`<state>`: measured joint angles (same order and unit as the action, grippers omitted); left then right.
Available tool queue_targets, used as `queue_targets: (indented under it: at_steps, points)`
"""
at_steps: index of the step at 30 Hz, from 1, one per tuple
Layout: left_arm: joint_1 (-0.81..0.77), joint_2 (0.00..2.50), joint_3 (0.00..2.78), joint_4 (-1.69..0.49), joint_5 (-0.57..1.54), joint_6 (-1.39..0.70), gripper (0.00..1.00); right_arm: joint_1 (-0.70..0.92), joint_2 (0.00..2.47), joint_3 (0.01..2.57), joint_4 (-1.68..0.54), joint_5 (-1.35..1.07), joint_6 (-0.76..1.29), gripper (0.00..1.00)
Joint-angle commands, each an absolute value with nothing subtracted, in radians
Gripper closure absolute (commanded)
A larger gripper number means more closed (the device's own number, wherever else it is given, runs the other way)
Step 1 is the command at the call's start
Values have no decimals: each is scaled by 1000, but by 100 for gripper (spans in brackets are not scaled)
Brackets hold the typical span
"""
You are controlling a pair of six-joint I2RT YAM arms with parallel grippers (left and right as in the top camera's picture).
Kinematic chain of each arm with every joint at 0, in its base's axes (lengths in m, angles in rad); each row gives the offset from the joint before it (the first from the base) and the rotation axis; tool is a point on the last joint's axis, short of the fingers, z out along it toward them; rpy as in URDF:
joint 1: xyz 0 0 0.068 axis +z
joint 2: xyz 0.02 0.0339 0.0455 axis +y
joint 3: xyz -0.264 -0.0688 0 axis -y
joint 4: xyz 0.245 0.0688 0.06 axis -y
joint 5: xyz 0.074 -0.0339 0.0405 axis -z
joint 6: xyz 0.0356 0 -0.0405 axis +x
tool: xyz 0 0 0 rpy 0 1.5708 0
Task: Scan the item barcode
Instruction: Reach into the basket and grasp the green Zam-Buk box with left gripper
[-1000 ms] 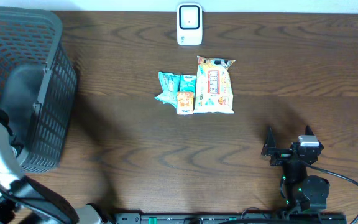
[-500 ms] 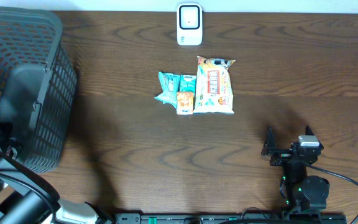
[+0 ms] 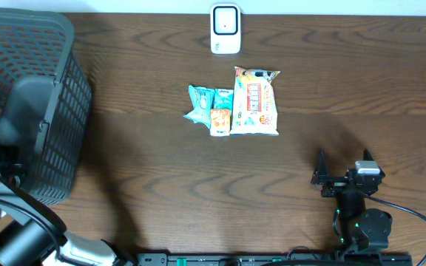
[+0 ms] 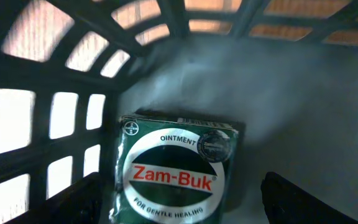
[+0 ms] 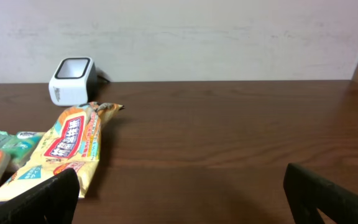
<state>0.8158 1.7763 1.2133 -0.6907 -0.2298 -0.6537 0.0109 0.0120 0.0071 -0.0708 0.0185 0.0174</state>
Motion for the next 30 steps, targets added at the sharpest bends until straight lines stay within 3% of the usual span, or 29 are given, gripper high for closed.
queue_targets:
  at_steps: [1, 13, 15, 17, 30]
  points:
    - [820, 1822, 1208, -691, -228, -643, 20, 1, 9, 6, -75, 17, 10, 1]
    - [850, 1877, 1208, -685, -229, -644, 20, 1, 9, 6, -75, 17, 10, 1]
    - [857, 1877, 1208, -683, -228, -643, 32, 1, 9, 6, -75, 17, 10, 1]
    - [860, 1877, 1208, -683, -228, -644, 36, 1, 9, 6, -75, 17, 10, 1]
    - [860, 1877, 1195, -649, -119, -602, 34, 1, 9, 6, -75, 17, 10, 1]
